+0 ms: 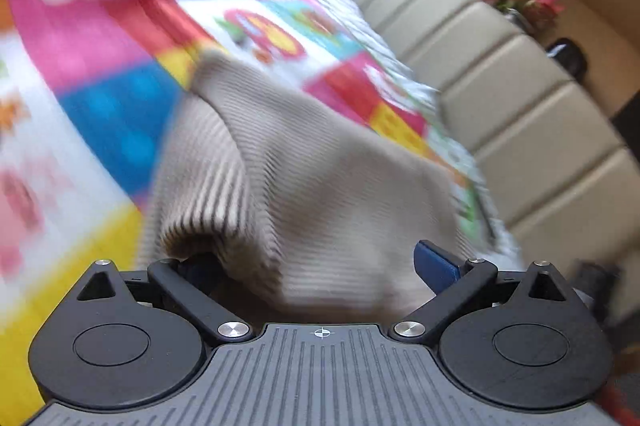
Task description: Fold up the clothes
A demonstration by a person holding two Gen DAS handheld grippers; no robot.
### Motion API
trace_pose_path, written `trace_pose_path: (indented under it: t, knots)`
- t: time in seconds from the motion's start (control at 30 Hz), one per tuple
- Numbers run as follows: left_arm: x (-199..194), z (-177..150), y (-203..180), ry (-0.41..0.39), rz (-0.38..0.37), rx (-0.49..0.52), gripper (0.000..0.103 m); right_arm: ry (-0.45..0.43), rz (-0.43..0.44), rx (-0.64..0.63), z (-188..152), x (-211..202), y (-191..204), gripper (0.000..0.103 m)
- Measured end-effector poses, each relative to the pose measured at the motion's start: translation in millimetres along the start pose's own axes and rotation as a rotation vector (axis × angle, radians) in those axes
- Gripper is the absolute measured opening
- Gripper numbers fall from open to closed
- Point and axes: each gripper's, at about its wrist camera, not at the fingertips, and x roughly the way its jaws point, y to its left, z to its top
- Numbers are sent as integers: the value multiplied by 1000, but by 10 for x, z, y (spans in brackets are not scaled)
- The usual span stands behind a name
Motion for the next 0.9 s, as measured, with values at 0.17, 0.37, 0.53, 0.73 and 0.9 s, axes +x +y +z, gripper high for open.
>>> trace_pose_path:
  t: [0.17,0.37,0.53,0.73,0.9]
  knots:
    - [237,422,248,-78,94,-6,101,51,92,-101,-168,-138,343,73]
    - [81,489,209,-58,108,-6,101,-34,133,-179,162,-456,335,94]
    - [-276,132,105,4,-43,-54,103,-135,36,-127,659,-395,32,92]
    - [-268,-170,35,122,-261,-156,103,-34,-42,-112,834,315,-191,65]
    - [18,-124,4,133,-198,-148,103,1,-83,-133,507,519,-220,62]
